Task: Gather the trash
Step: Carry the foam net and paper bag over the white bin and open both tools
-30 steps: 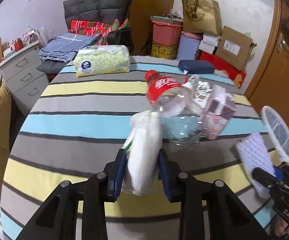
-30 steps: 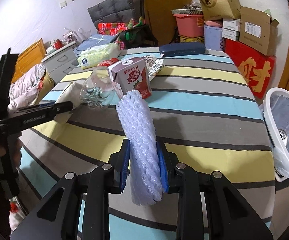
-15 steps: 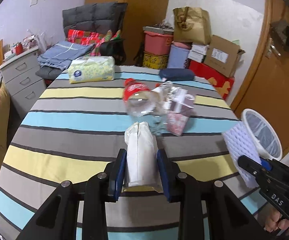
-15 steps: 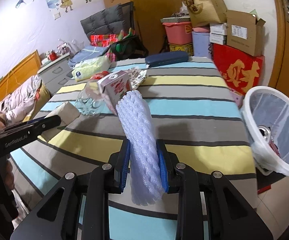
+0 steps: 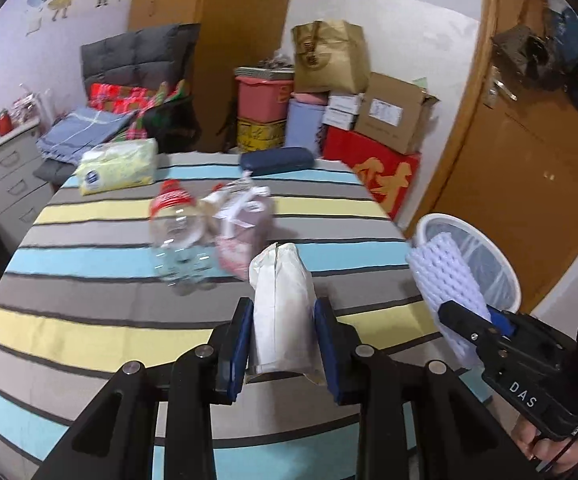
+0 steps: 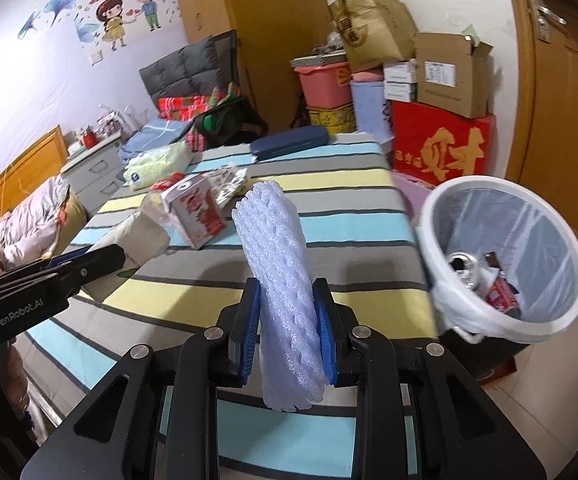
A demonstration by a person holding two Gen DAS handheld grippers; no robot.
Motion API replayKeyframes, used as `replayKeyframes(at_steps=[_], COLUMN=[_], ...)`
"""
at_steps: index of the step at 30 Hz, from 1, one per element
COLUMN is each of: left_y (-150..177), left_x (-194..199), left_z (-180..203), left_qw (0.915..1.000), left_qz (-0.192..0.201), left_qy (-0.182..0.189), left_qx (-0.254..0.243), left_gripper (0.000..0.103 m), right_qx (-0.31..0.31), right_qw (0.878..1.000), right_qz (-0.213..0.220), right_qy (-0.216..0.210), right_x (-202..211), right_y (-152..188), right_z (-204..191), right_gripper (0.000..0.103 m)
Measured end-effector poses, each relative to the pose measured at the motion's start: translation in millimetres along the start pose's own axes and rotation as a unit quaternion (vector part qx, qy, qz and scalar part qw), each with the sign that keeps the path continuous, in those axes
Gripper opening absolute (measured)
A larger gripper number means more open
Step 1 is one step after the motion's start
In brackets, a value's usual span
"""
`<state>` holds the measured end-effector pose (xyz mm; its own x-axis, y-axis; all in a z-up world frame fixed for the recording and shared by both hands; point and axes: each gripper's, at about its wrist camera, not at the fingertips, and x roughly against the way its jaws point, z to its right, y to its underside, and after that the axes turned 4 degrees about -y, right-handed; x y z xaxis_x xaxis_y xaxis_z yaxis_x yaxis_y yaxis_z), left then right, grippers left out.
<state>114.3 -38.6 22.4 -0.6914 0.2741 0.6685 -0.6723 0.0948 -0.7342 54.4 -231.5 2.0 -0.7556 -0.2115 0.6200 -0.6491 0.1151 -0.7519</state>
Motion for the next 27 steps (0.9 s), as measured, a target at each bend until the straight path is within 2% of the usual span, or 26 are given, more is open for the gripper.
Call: replayKeyframes(at_steps=[18,27], left_y=[-18,-29], left_x=[-22,-43], left_z=[123,169], left_qw=[0.9956,0.9922], left_qz=[0.000,-0.011], left_qy=[0.060,0.083], left_qx=[-0.072,-0.092], left_gripper=[0.032,0.032], right_qx=[-0.052,-0.061], right_qw=[0.996,0.992], right_qz=[0.031,0.041], right_qy=[0.064,0.099], right_x=[35,48], right_y=[-3,-7], right_z=[69,100], right_gripper=[0.028,0.028])
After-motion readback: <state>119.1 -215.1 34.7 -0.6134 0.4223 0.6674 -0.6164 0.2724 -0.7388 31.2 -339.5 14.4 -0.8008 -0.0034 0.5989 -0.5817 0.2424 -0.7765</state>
